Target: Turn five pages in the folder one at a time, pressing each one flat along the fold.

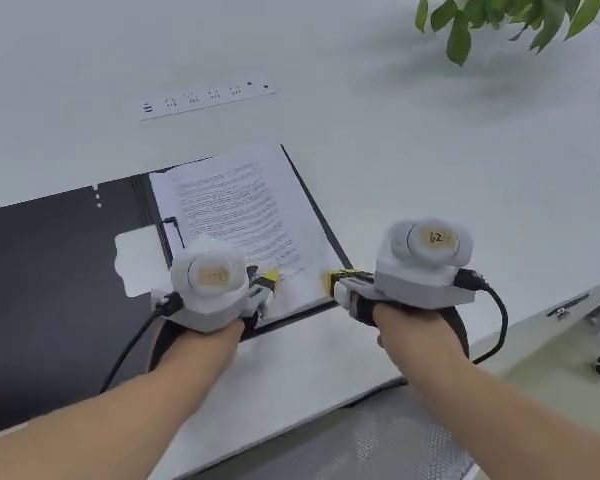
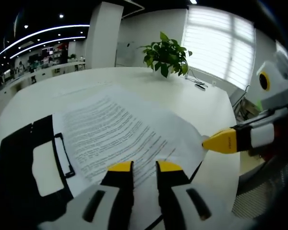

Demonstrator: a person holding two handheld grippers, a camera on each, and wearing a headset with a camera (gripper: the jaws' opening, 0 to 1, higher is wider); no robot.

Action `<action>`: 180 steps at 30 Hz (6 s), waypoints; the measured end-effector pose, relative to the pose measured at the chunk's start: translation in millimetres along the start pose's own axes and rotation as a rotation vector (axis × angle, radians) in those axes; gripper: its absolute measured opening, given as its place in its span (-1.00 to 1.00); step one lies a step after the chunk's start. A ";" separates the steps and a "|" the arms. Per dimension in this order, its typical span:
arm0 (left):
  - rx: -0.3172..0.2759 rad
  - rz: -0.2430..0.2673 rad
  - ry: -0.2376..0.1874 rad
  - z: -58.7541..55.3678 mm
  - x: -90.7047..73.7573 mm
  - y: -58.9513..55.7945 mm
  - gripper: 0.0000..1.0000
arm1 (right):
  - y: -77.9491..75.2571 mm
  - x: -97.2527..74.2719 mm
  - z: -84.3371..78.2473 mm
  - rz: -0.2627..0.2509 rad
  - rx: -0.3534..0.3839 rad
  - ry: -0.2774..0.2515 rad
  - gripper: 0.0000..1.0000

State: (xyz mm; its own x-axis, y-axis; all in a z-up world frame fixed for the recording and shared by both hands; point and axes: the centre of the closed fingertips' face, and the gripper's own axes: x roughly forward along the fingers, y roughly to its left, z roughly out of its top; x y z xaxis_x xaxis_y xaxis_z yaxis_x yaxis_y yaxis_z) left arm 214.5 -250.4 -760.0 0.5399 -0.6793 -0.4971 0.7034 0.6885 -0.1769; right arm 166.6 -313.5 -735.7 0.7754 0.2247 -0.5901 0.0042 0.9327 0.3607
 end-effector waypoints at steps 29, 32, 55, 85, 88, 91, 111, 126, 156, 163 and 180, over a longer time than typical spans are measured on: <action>-0.022 0.121 -0.173 23.6 -110.5 48.1 -0.55 | 85.5 -22.4 24.9 0.098 -0.415 -0.091 -1.00; -0.025 0.135 -0.193 23.7 -124.5 56.4 -0.51 | 107.5 -22.3 24.9 0.134 -0.451 -0.099 -1.00; -0.067 0.317 -0.276 12.5 -222.2 136.3 -0.48 | 236.7 25.6 -8.4 0.369 -0.536 -0.015 -1.00; -0.116 0.332 -0.212 -26.2 -237.1 147.8 -0.50 | 260.2 93.0 -97.0 0.369 -0.439 0.242 -1.00; -0.123 0.325 -0.194 -32.8 -236.8 147.6 -0.50 | 261.0 95.6 -101.6 0.374 -0.393 0.258 -1.00; -0.123 0.322 -0.180 -38.0 -237.3 147.3 -0.50 | 261.8 99.4 -106.2 0.387 -0.343 0.269 -1.00; -0.121 0.327 -0.158 -39.5 -230.1 153.4 -0.50 | 276.0 84.6 -110.3 0.482 -0.288 0.215 -0.84; -0.063 0.261 -0.023 -63.3 -172.4 140.4 -0.51 | 215.5 65.3 -69.4 0.370 -0.226 0.095 -0.98; -0.056 0.371 0.022 -88.9 -147.4 142.3 -0.67 | 128.4 122.2 7.7 0.234 -0.166 -0.026 -1.00; -0.057 0.369 0.023 -88.8 -146.1 143.2 -0.67 | 128.3 149.3 20.0 0.254 -0.210 -0.017 -1.00; -0.058 0.365 0.012 -91.6 -141.8 146.8 -0.67 | 127.1 182.3 36.9 0.273 -0.190 -0.006 -1.00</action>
State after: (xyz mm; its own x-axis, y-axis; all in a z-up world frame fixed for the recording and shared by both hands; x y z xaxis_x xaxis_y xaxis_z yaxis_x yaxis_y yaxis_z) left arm 198.8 -29.7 -793.3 0.7447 -0.3838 -0.5459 0.4379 0.8984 -0.0342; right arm 331.8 -164.4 -770.8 0.7354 0.4727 -0.4856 -0.3216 0.8742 0.3638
